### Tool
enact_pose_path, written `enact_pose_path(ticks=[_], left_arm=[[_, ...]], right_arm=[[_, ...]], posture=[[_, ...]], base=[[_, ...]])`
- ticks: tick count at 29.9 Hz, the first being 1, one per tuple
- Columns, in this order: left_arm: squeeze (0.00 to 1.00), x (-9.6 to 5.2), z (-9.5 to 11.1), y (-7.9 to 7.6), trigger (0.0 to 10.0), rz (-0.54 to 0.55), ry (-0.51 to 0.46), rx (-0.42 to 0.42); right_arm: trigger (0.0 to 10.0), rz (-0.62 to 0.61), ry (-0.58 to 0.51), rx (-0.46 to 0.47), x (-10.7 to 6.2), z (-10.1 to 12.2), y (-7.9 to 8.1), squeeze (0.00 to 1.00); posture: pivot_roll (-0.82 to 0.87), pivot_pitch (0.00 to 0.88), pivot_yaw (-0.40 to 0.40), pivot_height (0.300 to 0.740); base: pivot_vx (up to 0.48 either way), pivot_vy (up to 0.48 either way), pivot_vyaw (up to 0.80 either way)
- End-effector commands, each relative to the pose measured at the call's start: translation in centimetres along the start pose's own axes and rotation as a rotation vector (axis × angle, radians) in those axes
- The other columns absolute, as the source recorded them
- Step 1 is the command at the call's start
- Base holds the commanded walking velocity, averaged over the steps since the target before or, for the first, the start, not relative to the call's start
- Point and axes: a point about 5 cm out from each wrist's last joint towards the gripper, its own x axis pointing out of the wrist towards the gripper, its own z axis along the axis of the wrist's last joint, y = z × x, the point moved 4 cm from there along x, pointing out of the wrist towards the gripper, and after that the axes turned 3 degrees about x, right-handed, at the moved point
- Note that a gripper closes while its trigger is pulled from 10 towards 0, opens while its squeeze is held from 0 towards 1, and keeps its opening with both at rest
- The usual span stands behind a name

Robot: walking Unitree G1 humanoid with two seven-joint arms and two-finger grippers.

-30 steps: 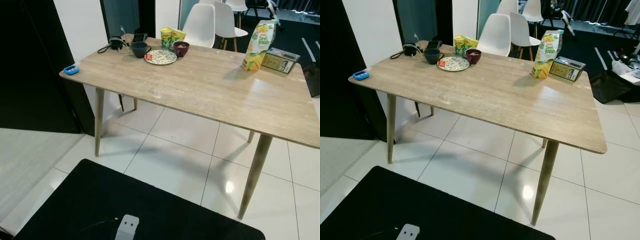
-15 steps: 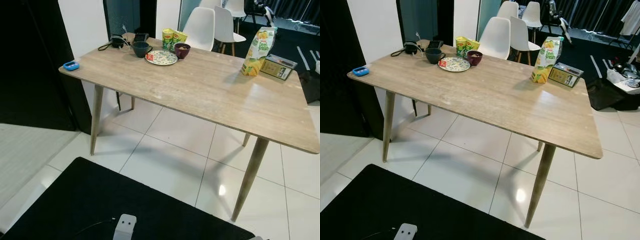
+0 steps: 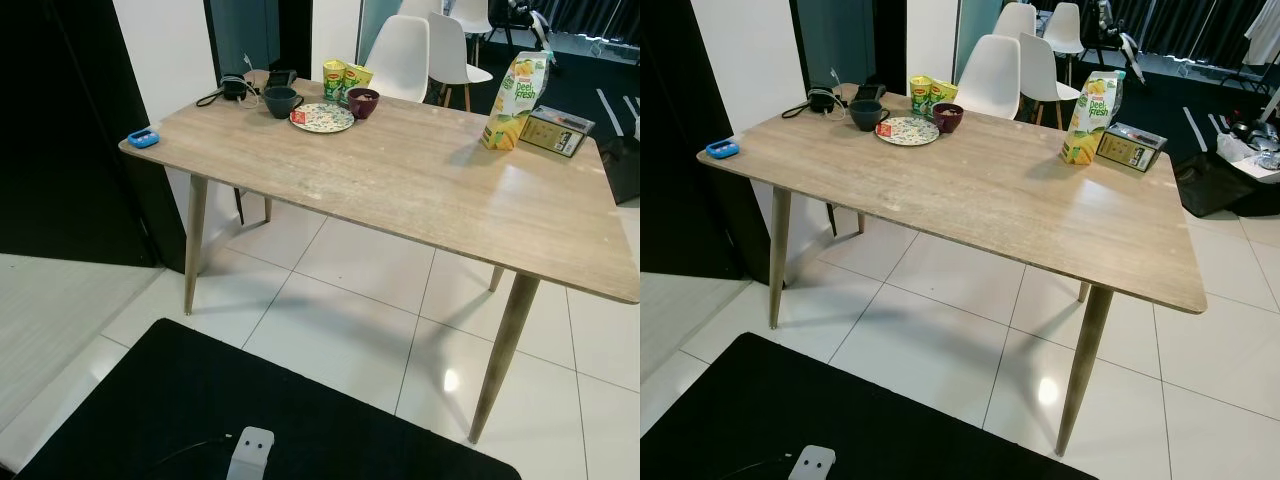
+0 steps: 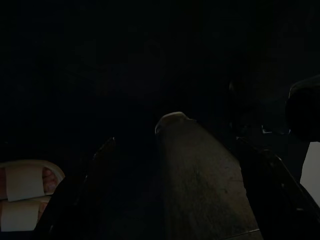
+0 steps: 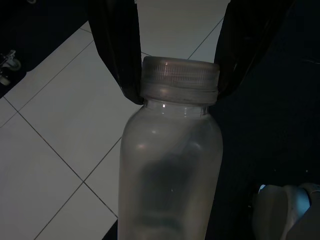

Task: Restocking fridge

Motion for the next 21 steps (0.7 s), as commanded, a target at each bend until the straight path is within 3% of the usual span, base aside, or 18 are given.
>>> enact_pose_path(ticks=[1, 10, 21], left_arm=[[0.00, -0.07, -0.59, -0.01, 10.0, -0.002, 0.021, 0.005], [0.00, -0.06, -0.90, -0.31, 10.0, -0.006, 0.026, -0.002], [0.00, -0.13, -0.90, 0.00, 10.0, -0.001, 0.024, -0.003]], right_arm=[[10.0, -0.020, 0.003, 0.012, -0.03, -0.25, -0.53, 0.00], [10.0, -0.019, -0.002, 0.023, -0.06, -0.08, -0.94, 0.00], [10.0, -0.001, 0.002, 0.009, -0.04, 0.21, -0.48, 0.00]], posture=[[0.01, 0.000, -0.077, 0.740], [0.02, 0.000, -0.081, 0.740], [0.03, 0.000, -0.085, 0.740]], base=[[0.000, 0.000, 0.00], [0.000, 0.000, 0.00], [0.000, 0.000, -0.77]])
